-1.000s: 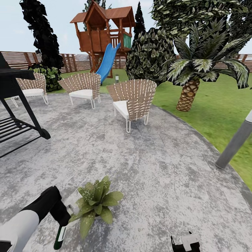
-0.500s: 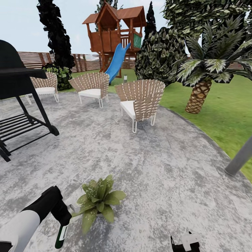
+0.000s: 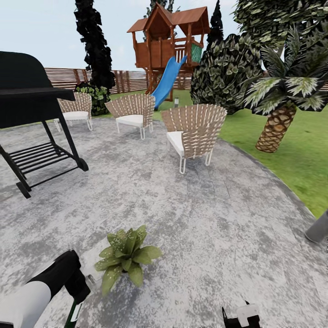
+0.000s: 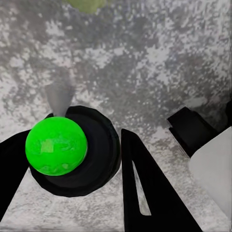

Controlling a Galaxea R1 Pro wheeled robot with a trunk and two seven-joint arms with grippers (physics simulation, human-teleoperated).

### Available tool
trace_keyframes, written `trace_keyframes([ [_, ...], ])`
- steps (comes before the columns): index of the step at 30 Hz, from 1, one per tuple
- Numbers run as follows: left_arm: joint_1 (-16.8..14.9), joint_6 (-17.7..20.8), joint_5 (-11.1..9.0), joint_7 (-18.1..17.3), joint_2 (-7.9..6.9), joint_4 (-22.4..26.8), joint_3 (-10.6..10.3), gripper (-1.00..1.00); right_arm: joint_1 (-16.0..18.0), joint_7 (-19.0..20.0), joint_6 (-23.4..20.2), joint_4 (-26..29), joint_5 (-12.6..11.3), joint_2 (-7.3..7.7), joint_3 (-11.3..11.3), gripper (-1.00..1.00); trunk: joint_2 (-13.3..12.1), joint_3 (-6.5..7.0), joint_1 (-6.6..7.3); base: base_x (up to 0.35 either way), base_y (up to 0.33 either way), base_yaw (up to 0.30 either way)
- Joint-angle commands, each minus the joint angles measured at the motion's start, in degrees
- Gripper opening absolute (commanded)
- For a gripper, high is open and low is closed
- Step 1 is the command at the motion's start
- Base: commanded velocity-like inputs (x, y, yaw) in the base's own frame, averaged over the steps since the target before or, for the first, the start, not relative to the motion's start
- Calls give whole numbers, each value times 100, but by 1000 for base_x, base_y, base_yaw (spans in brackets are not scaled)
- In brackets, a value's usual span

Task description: Pick up the pesticide atomizer in the garden and spray insectifuge to fully cover both potted plants in the garden.

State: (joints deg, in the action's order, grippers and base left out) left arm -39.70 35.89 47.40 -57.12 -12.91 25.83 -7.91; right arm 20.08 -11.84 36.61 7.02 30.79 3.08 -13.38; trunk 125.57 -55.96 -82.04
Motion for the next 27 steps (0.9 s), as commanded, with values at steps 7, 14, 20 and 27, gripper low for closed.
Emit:
trace_keyframes([
  [7, 38, 41, -8, 8, 31, -106, -4, -100, 4, -29, 13, -8, 67, -1, -20, 100, 2, -5, 3, -105, -77, 2],
  [14, 144, 41, -120, 21, 27, -94, 34, -100, 4, -29, 13, -8, 68, -1, -22, 100, 2, -5, 3, -4, -1, 0],
  [20, 147, 46, -194, 265, 31, -84, 55, -100, 4, -37, 13, -8, 66, -1, -24, 100, 2, -5, 3, -225, 0, 0],
  [27, 147, 50, -219, 288, 47, -14, 81, -100, 4, -37, 13, -8, 59, -8, -15, 100, 2, -5, 3, -86, 0, 157],
])
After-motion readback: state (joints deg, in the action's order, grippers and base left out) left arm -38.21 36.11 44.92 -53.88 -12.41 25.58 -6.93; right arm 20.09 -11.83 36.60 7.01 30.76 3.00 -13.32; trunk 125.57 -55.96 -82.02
